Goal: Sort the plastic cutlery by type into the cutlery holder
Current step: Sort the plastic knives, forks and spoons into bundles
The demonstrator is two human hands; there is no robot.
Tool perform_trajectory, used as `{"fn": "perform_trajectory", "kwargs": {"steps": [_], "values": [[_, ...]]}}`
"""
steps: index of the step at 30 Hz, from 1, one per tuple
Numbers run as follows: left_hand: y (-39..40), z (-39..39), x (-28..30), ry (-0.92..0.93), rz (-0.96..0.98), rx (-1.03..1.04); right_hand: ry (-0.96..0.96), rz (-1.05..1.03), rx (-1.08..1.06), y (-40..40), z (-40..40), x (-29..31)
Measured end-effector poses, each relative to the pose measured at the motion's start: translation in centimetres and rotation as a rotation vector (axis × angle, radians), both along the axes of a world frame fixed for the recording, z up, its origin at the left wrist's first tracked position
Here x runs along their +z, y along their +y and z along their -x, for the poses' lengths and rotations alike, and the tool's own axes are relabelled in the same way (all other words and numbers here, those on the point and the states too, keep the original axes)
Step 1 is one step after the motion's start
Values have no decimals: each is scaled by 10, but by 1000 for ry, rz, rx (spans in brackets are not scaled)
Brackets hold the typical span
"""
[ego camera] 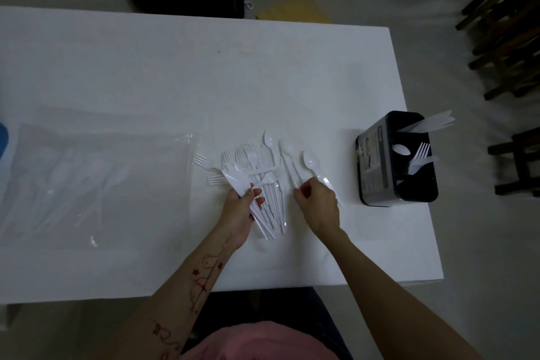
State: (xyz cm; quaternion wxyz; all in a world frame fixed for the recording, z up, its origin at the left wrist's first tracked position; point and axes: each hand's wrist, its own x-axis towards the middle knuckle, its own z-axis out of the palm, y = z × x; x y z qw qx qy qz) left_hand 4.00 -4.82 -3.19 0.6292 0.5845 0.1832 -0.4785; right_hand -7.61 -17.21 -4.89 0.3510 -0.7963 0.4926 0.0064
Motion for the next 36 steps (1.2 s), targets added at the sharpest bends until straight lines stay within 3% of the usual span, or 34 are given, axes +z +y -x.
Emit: {"fn": "perform_trajectory", "kwargs": {"steps": [4, 13, 27, 33, 36], "values": [[0, 1, 1, -1, 4, -3, -31, 50, -115, -11, 6, -1], [2, 3, -1, 51, 38, -5, -83, -7, -152, -2, 13, -6], [-9, 0, 5, -32, 36, -52, -345, -237, -1, 21, 14, 15], [-11, 4, 10, -8, 53, -16, -289, -165, 10, 24, 13, 12], [-14, 5, 9, 21, 117, -14, -220, -41, 127, 25, 12, 8]]}}
